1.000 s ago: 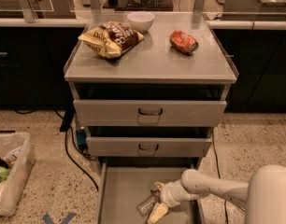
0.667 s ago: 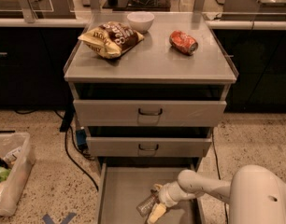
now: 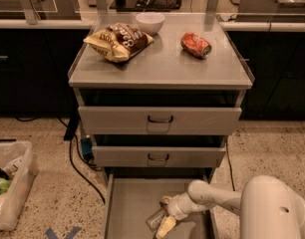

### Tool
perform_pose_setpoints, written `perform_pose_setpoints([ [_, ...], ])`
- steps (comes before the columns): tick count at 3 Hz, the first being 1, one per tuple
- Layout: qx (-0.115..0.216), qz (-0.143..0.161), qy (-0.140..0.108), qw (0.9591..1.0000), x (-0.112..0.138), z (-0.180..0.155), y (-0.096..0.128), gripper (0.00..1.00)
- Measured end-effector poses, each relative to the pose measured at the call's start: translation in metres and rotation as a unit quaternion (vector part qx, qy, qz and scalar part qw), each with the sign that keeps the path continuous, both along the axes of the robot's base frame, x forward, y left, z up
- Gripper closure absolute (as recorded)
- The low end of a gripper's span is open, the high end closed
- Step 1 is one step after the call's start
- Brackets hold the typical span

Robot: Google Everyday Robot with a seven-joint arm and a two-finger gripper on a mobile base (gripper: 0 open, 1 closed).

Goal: Pick water bottle from bottom drawer and place on counter

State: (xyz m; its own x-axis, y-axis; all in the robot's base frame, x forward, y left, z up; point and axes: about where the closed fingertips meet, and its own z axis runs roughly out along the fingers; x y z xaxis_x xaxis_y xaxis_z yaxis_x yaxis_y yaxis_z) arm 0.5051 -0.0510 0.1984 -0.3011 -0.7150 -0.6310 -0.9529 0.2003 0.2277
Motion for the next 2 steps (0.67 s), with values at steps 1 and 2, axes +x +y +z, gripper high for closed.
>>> perform_pose_setpoints([
  [1,-0.015,0.014,0.016,0.9997,0.015,-0.030,0.006,0.00],
  [2,-0.017,0.006,0.003,0.9998,0.034,-0.027,0.004,0.00],
])
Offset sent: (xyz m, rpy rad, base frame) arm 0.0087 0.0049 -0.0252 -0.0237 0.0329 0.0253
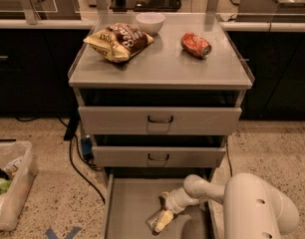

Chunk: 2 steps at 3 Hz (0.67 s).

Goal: Pick water bottle from bottom drawer and place on counter

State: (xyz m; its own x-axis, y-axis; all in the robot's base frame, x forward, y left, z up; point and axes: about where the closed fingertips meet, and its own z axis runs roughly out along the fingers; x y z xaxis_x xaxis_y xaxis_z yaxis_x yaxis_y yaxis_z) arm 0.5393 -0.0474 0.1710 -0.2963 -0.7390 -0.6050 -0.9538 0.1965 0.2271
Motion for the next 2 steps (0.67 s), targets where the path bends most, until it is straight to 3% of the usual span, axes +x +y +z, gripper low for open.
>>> perform_pose_setpoints([
  [1,0.001,0.003,0.004,1.0000,0.002,-0.007,-0.001,0.00],
  [2,-0.029,0.017,0.034,0.9989,-0.002,-0.034,-0.002,0.00],
])
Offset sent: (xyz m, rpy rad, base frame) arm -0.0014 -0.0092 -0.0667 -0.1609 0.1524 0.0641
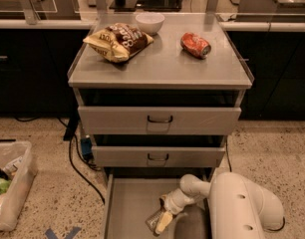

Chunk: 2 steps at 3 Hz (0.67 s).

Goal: Pick water bottle from bottom drawer and place on counter

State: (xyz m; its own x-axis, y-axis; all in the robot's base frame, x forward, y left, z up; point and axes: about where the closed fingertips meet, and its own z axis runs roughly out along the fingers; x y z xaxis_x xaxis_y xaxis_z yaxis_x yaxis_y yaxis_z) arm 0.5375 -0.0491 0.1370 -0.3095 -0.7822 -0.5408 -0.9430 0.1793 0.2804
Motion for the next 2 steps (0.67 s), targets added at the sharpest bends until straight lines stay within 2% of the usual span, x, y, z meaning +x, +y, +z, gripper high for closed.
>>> perform_pose_setpoints([
  [1,0.000,0.000,0.000,1.0000,0.0000,0.0000,0.0000,0.00],
  [2,0.014,0.023,0.010,0.9996,-0.0065,-0.0077,0.0033,0.00],
])
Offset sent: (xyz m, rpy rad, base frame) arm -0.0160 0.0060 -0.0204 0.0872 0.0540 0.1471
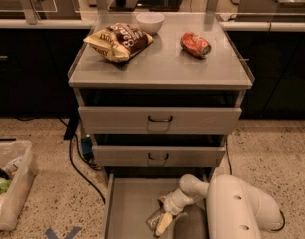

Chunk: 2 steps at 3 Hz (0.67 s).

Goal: Pick water bottle from bottom drawer and place on counter

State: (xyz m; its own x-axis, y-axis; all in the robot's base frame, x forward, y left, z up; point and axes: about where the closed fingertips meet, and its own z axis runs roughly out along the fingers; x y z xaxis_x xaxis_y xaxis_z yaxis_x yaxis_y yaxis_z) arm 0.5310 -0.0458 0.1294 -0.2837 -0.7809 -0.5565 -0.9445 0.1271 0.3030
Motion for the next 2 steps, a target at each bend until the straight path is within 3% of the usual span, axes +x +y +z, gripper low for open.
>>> perform_pose_setpoints([
  [1,0.032,0.033,0.033,0.9984,-0.0190,-0.0234,-0.0019,0.00],
  [2,0.032,0.033,0.033,0.9984,-0.0191,-0.0185,-0.0019,0.19],
])
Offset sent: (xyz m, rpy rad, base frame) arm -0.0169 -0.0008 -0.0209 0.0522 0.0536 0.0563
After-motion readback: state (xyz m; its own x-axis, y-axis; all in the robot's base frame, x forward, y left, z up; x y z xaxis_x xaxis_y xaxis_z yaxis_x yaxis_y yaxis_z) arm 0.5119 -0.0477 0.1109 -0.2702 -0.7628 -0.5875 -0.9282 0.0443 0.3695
